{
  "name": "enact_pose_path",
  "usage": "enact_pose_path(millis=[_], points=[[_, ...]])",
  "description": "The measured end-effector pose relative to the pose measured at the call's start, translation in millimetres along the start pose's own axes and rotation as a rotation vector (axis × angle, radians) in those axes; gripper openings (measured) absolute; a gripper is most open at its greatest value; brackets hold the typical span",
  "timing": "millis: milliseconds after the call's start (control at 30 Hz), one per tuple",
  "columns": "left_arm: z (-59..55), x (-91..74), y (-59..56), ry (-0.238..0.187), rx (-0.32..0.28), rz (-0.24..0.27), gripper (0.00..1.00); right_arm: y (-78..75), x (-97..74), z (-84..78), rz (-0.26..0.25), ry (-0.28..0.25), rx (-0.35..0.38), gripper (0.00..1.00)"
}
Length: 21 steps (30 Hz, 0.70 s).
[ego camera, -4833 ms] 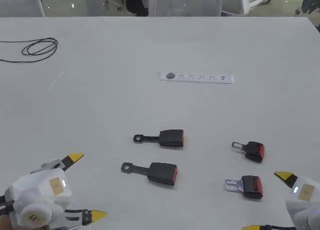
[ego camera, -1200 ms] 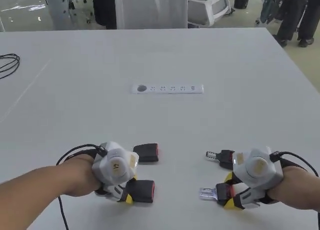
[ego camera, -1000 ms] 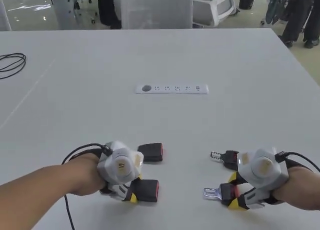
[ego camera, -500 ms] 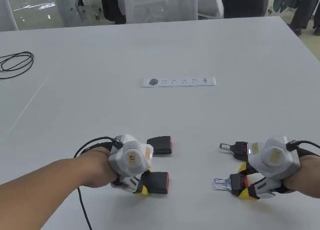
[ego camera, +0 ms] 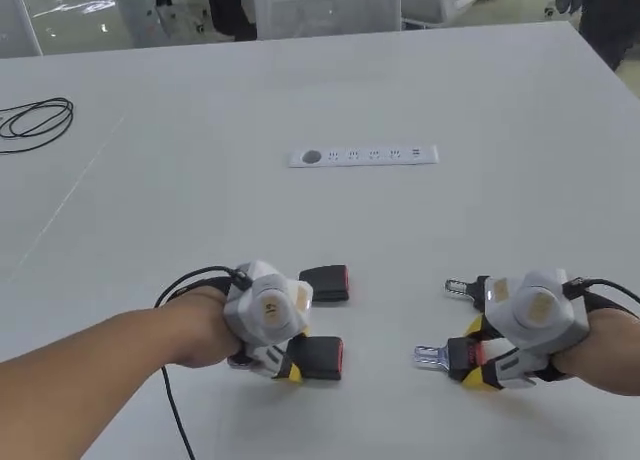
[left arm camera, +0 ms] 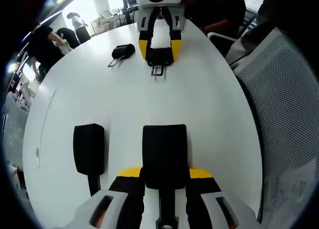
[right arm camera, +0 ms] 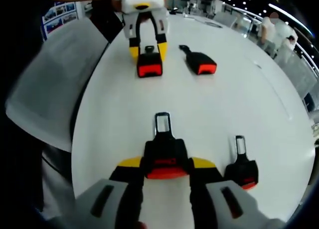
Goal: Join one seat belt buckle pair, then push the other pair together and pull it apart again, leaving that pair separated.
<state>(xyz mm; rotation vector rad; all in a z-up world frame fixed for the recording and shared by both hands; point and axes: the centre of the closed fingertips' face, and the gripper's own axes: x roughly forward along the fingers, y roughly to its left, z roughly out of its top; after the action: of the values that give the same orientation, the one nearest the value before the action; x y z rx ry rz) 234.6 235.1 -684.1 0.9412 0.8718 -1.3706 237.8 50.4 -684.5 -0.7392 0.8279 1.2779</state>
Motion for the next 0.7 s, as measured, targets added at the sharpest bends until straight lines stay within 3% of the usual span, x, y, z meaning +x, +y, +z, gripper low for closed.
enact_pose_path(millis=[400,700], points=[[-0.3,-1.3,-0.1,0.002,-0.003,0.002,0.32,14.5,27.8,50.3,0.004,-0.081,-0.006,0.35],[0.3,-2.1,1.2,0.004,-0.001,0.001,0.32,15.0,40.0,70.6,0.008,-0.082,-0.019,0.35]])
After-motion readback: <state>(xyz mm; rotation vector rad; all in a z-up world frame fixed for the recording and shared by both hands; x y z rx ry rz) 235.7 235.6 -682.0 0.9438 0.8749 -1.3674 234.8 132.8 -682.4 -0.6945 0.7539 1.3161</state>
